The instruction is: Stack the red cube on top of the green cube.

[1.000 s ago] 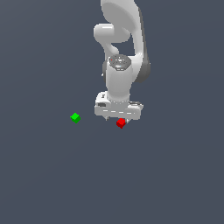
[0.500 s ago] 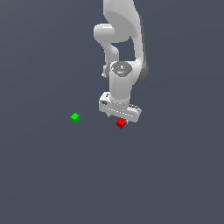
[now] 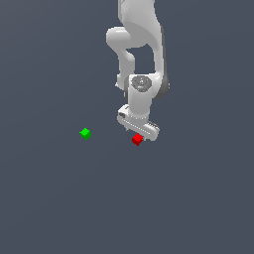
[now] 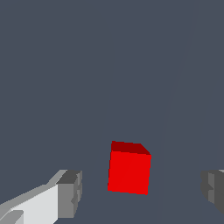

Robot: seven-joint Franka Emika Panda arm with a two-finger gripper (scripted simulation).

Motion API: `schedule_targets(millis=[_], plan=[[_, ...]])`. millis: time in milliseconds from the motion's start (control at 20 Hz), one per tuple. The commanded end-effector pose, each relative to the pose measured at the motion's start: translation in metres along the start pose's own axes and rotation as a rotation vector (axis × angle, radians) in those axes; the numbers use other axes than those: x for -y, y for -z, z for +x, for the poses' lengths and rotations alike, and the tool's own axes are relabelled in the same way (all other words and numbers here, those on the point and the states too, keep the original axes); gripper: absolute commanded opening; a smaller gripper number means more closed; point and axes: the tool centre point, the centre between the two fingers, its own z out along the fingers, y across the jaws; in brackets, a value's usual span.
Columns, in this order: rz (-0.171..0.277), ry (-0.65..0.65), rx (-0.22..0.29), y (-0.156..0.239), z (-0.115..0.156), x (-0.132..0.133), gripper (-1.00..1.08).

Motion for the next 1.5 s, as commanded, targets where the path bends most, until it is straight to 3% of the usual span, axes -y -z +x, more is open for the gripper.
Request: schedule_targets(millis=[0,900,1450], plan=[[-0.001,-0.040,0.003,-0.005,-0.005,0.000,1.00],[-0.003,-0.103,0.008,-0.018,-0.014,0.002,1.00],[-0.003,-0.103,0.008,-0.059,-0.015,0.002,1.00]])
